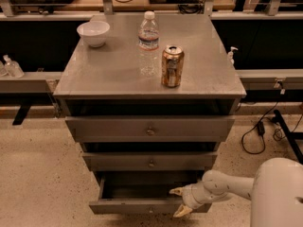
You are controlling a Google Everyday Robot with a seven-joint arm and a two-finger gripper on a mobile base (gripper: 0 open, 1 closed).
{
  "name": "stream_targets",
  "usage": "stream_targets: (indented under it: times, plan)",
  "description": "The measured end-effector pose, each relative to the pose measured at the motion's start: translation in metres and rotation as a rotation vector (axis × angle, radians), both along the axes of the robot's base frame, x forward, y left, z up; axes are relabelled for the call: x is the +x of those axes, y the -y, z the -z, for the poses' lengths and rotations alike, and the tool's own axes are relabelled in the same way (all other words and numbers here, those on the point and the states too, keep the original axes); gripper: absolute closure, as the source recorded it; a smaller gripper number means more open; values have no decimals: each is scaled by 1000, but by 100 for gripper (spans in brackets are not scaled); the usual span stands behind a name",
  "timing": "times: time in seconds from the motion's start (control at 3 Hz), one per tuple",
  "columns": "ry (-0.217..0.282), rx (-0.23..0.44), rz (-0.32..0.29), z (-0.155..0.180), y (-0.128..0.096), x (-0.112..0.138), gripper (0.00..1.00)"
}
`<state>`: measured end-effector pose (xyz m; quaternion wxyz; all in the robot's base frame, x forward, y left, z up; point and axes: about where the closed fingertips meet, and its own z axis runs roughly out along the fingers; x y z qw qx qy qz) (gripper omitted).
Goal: Open bottom drawer
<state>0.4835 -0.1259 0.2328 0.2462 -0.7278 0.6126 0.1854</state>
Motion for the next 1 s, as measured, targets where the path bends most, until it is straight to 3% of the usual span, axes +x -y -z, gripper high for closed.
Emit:
stream_targets:
  times: [0.33,0.67,1.0]
  plan:
    - [-1,53,33,-24,-3,7,61]
    - [3,98,69,-36,0,36,92]
    - [13,125,114,-33,9,65,100]
